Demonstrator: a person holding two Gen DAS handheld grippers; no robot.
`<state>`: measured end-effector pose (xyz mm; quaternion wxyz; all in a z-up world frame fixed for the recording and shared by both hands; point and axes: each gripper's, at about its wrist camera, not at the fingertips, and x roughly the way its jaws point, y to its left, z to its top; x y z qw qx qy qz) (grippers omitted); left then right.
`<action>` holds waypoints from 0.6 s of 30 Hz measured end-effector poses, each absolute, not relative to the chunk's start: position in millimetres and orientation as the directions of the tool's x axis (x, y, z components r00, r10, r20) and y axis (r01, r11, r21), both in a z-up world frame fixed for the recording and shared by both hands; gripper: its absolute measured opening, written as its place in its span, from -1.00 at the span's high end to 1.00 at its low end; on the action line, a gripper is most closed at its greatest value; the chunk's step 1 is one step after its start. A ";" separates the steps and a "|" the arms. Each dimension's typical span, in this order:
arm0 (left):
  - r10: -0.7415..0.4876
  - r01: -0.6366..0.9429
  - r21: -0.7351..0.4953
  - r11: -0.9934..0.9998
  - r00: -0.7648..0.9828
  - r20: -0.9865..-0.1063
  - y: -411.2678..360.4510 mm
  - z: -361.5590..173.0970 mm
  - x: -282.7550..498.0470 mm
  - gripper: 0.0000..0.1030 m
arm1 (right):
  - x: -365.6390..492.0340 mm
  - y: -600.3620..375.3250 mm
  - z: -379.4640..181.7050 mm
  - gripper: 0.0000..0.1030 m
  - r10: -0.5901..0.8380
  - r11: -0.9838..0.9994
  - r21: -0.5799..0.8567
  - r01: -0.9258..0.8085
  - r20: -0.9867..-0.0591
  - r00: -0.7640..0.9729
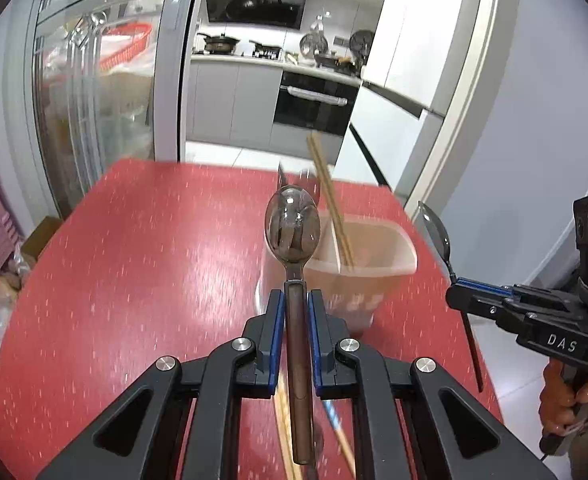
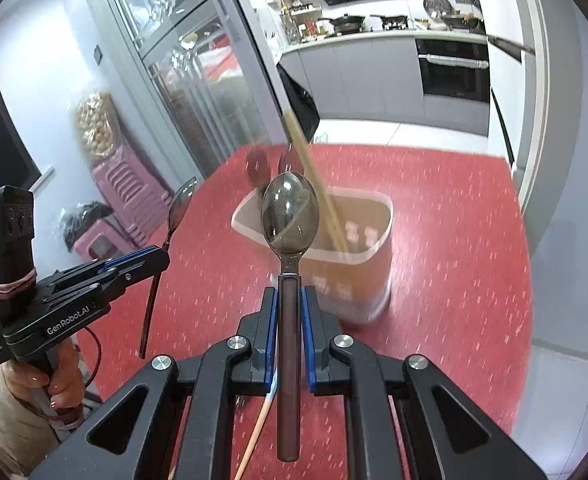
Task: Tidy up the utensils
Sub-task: 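Carry both spoons to the beige holder and drop them in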
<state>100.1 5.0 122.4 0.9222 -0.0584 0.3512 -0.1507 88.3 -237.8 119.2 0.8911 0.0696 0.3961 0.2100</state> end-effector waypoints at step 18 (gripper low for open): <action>-0.294 0.205 -0.228 0.952 0.821 -0.489 -24.2 147.1 197.2 0.27 | 179.2 -236.9 137.2 0.75 0.405 0.913 0.284 -0.292 -0.558 0.724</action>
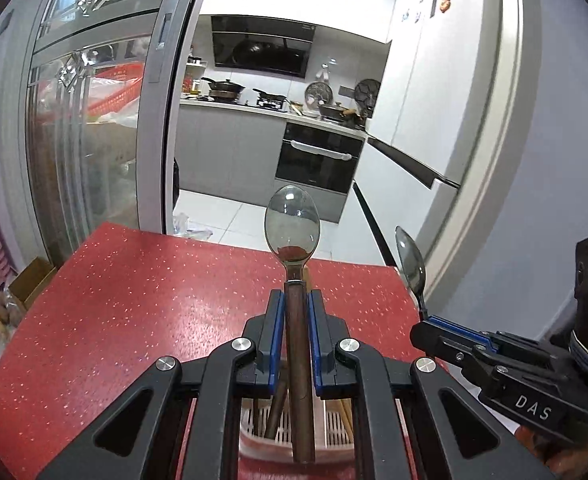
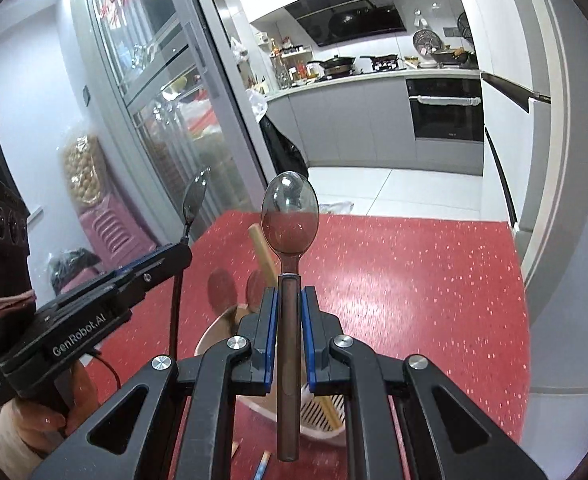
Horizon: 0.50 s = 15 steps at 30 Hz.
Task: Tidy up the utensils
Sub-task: 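Carry both spoons to the beige holder and drop them in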
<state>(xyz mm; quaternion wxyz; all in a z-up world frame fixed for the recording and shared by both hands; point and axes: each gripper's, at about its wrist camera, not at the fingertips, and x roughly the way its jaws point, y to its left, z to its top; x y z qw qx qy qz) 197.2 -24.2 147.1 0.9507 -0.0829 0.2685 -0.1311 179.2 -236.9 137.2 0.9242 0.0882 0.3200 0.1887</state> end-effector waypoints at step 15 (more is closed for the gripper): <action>-0.190 0.143 -0.139 0.980 0.882 -0.431 -42.2 102.3 202.7 0.27 | 199.9 -223.4 90.6 0.76 0.326 0.945 0.167 -0.280 -0.497 0.804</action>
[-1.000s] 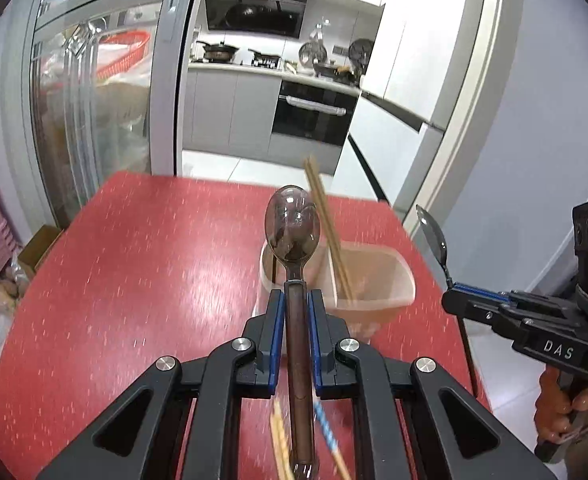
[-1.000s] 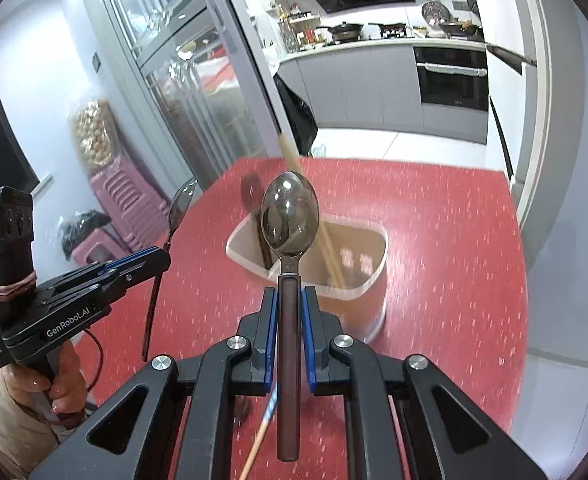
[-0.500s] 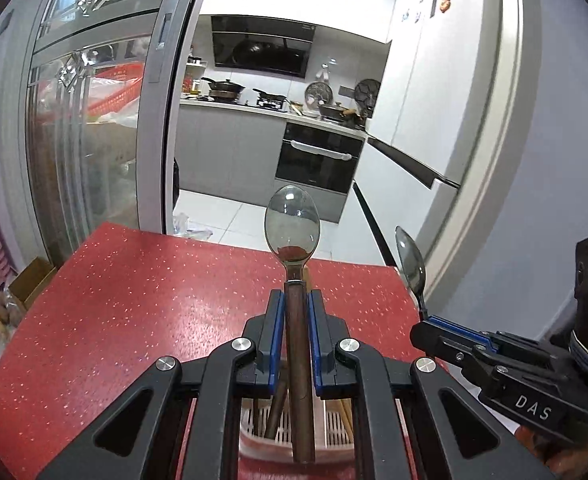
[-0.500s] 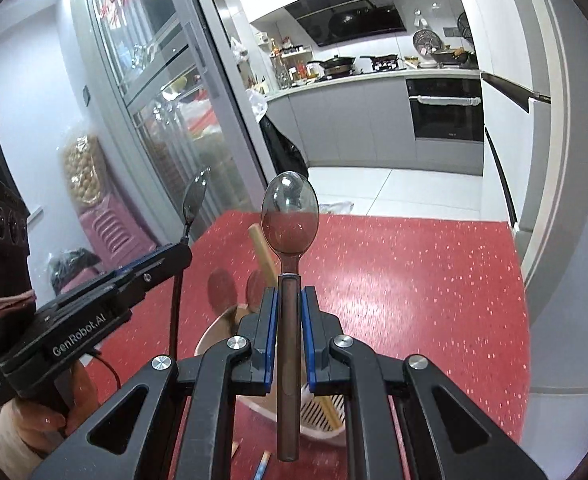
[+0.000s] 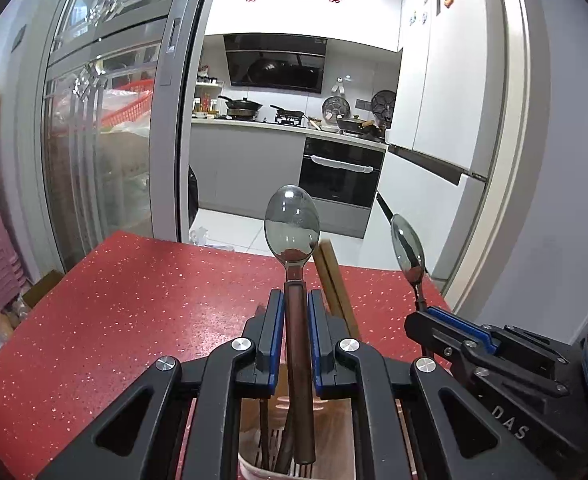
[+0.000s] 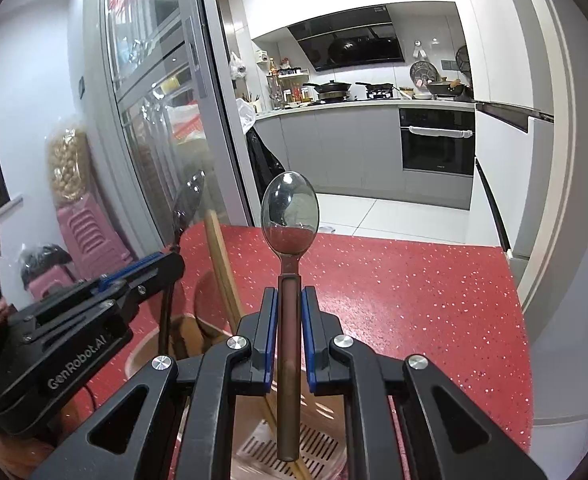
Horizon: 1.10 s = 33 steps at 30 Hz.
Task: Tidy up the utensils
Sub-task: 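Carry both spoons to the beige holder and drop them in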
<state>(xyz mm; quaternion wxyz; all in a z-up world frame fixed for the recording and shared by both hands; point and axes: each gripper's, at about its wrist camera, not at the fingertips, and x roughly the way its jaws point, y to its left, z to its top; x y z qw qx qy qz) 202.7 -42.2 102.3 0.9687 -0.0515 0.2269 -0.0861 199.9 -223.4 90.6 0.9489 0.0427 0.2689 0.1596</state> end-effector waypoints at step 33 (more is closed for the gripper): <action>-0.149 0.157 -0.026 0.987 0.852 -0.503 -43.2 86.3 154.0 0.26 | 166.3 -223.5 83.9 0.07 0.337 0.941 0.158 -0.300 -0.536 0.774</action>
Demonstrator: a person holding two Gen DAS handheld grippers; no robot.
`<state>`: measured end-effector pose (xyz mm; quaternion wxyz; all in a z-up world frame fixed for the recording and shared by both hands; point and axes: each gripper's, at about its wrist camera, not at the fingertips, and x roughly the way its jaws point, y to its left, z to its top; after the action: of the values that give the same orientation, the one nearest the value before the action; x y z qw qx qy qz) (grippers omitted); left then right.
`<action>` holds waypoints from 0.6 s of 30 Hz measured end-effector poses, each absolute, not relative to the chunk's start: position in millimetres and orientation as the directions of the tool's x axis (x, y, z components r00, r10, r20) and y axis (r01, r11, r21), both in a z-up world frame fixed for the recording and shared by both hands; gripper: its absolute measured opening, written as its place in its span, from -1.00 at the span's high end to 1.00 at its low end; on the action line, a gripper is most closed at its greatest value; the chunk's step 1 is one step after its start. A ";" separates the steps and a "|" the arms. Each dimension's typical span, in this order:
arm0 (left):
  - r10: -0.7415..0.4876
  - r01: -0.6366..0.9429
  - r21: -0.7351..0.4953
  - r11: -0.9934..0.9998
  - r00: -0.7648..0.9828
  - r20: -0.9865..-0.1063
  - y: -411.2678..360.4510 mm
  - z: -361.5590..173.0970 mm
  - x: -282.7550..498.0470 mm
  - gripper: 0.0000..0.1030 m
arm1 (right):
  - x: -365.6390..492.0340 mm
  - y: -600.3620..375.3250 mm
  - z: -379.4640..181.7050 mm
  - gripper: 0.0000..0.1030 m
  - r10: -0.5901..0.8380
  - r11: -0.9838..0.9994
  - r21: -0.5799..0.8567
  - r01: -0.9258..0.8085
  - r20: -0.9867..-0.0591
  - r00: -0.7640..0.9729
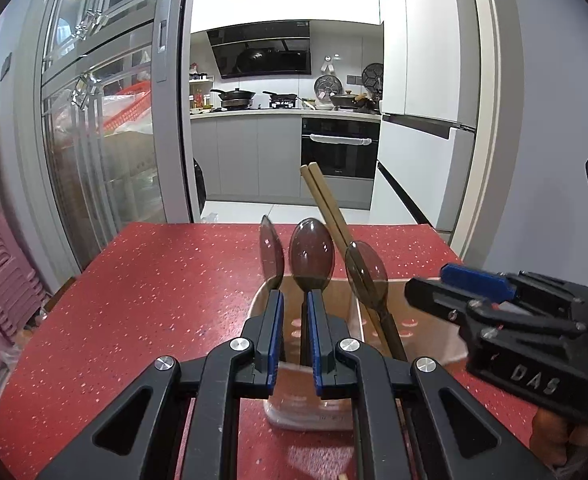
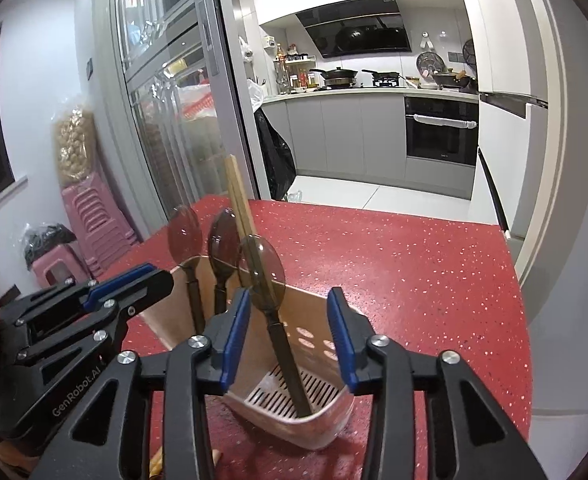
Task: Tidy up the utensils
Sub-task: 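Carry both spoons to the beige holder and drop them in, then move both tools back over the remaining chopsticks and spoon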
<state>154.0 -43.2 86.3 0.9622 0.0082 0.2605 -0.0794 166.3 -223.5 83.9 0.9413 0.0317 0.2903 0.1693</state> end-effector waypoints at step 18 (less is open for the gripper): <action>-0.091 0.091 -0.036 0.995 0.723 -0.685 -5.8 52.1 90.3 0.26 | 87.7 -217.8 71.8 -0.53 0.390 0.921 0.280 -0.272 -0.638 0.664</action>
<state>90.3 -5.8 52.1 0.9283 -0.0002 0.3687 -0.0488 87.7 -217.8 71.8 0.9085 0.0805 0.3674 0.1822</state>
